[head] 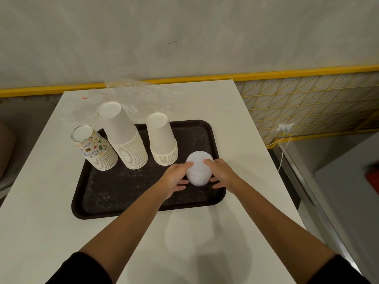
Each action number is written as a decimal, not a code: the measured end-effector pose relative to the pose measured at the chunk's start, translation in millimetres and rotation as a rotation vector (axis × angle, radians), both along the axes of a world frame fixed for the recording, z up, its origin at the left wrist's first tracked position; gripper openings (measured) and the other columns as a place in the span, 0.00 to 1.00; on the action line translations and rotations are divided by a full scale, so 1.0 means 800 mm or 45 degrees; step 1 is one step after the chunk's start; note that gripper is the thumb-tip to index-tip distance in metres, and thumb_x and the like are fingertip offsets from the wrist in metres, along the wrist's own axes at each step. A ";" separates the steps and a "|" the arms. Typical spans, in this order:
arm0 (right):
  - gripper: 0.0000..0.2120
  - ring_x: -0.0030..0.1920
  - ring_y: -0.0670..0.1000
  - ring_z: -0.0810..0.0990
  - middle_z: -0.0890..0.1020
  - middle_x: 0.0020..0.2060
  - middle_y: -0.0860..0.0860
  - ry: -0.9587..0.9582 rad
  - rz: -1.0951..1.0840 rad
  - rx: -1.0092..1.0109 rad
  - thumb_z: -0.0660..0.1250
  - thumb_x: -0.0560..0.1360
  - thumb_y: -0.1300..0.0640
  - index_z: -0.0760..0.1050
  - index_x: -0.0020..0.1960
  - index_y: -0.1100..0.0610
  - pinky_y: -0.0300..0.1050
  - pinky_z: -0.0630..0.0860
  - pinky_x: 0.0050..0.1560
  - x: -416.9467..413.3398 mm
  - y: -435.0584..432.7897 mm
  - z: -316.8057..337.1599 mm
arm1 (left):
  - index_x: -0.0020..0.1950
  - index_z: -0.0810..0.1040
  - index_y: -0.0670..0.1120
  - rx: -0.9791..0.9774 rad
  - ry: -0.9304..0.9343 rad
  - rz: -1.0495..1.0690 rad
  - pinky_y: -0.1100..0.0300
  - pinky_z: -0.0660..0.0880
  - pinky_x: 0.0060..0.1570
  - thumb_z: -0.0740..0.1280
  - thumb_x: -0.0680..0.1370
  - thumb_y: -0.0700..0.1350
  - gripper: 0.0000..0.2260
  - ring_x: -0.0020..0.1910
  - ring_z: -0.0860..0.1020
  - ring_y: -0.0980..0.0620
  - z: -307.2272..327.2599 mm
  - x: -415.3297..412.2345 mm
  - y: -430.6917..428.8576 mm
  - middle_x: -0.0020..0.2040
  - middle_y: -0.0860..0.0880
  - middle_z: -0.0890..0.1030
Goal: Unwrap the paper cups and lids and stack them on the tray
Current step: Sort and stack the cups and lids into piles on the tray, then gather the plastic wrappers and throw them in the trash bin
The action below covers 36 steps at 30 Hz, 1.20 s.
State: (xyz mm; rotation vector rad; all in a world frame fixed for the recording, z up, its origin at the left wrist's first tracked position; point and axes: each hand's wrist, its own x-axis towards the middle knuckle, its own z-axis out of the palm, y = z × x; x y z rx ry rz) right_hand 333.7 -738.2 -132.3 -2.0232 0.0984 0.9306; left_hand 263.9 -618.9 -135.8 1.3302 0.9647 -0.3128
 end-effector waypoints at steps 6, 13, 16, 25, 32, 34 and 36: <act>0.21 0.63 0.57 0.71 0.69 0.67 0.56 -0.366 0.076 -0.073 0.57 0.79 0.47 0.63 0.69 0.55 0.50 0.73 0.60 0.005 0.002 0.003 | 0.67 0.67 0.49 0.158 -0.074 -0.026 0.51 0.70 0.61 0.63 0.78 0.52 0.19 0.63 0.72 0.45 0.001 0.003 0.001 0.69 0.46 0.69; 0.21 0.65 0.56 0.70 0.69 0.68 0.56 -0.458 0.136 -0.141 0.57 0.79 0.48 0.64 0.69 0.56 0.45 0.70 0.62 0.013 0.009 0.006 | 0.68 0.66 0.48 0.154 -0.039 -0.047 0.50 0.70 0.62 0.62 0.78 0.52 0.19 0.64 0.72 0.44 0.005 0.006 0.005 0.69 0.45 0.69; 0.22 0.65 0.56 0.70 0.69 0.68 0.56 -0.458 0.144 -0.154 0.58 0.79 0.48 0.63 0.69 0.57 0.46 0.70 0.62 0.014 0.008 0.006 | 0.67 0.66 0.48 0.145 -0.031 -0.051 0.50 0.70 0.62 0.62 0.78 0.52 0.19 0.64 0.72 0.44 0.008 0.006 0.005 0.69 0.45 0.69; 0.22 0.63 0.55 0.72 0.72 0.65 0.56 -0.621 0.048 -0.048 0.60 0.78 0.47 0.65 0.68 0.57 0.45 0.71 0.59 0.010 0.002 0.041 | 0.68 0.66 0.49 0.295 -0.078 -0.185 0.54 0.70 0.62 0.62 0.78 0.55 0.21 0.64 0.72 0.47 0.039 -0.020 0.010 0.68 0.47 0.70; 0.18 0.60 0.52 0.74 0.74 0.61 0.55 -0.799 0.073 0.185 0.60 0.78 0.48 0.70 0.64 0.57 0.41 0.69 0.51 0.008 0.019 0.132 | 0.58 0.71 0.56 0.662 -0.267 -0.401 0.54 0.70 0.64 0.61 0.77 0.56 0.11 0.61 0.73 0.51 0.118 -0.074 0.040 0.63 0.52 0.74; 0.17 0.56 0.50 0.74 0.75 0.60 0.53 -0.867 0.091 0.241 0.60 0.78 0.48 0.72 0.62 0.57 0.39 0.66 0.49 0.010 0.033 0.163 | 0.54 0.74 0.57 0.720 -0.398 -0.396 0.55 0.71 0.63 0.62 0.77 0.55 0.07 0.59 0.75 0.53 0.156 -0.082 0.054 0.59 0.53 0.76; 0.15 0.51 0.48 0.72 0.76 0.55 0.52 -0.916 0.101 0.297 0.61 0.77 0.49 0.74 0.59 0.57 0.37 0.66 0.44 0.011 0.050 0.192 | 0.49 0.76 0.57 0.719 -0.533 -0.357 0.53 0.72 0.62 0.63 0.77 0.52 0.04 0.54 0.78 0.53 0.193 -0.087 0.071 0.55 0.52 0.79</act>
